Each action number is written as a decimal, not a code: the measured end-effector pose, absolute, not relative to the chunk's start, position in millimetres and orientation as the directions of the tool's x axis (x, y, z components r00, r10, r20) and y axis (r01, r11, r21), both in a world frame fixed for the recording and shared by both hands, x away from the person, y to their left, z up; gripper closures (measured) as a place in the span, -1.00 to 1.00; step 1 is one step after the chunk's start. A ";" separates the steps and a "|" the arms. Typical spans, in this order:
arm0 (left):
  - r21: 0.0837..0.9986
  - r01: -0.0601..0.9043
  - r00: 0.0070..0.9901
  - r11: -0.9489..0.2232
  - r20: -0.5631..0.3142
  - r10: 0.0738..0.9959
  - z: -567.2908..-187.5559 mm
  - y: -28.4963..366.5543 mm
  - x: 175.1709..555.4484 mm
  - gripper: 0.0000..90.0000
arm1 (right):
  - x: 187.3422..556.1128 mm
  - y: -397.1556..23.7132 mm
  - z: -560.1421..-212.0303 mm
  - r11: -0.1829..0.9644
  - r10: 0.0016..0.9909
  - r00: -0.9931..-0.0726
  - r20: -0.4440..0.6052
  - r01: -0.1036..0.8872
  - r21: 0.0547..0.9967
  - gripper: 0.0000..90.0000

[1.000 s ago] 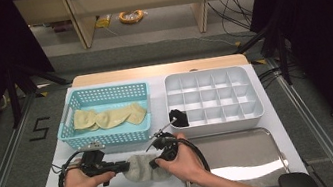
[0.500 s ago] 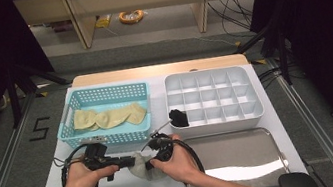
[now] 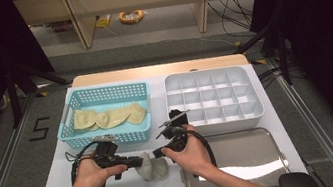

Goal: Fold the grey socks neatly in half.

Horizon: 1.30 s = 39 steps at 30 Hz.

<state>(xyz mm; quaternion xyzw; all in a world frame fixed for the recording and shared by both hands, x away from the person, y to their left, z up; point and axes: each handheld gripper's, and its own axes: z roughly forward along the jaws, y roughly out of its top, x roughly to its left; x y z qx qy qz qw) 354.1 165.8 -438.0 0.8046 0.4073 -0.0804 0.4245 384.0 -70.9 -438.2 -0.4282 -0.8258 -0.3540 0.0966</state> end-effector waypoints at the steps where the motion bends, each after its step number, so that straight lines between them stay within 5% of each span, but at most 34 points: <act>1: 0.612 0.723 0.657 -0.320 -0.467 0.592 -440.3 160.4 354.8 0.86 | 384.8 -84.3 -429.3 0.347 0.651 -0.600 0.465 0.780 0.520 1.00; 11: 0.594 0.719 0.670 -0.360 -0.456 0.586 -451.9 138.2 360.9 0.80 | 381.7 -110.9 -427.9 0.317 0.659 -0.598 0.457 0.771 0.552 0.98; 22: 0.657 0.686 0.699 -0.314 -0.474 0.535 -446.0 136.9 357.5 0.42 | 372.7 -108.3 -435.3 0.339 0.667 -0.573 0.476 0.803 0.490 0.88; 30: 0.665 0.676 0.704 -0.316 -0.458 0.542 -441.5 147.8 352.2 0.59 | 373.1 -109.6 -437.1 0.342 0.670 -0.568 0.478 0.808 0.480 0.79; 39: 0.628 0.690 0.700 -0.359 -0.454 0.551 -456.0 144.9 352.2 0.79 | 373.3 -108.4 -431.5 0.319 0.672 -0.544 0.502 0.825 0.467 0.38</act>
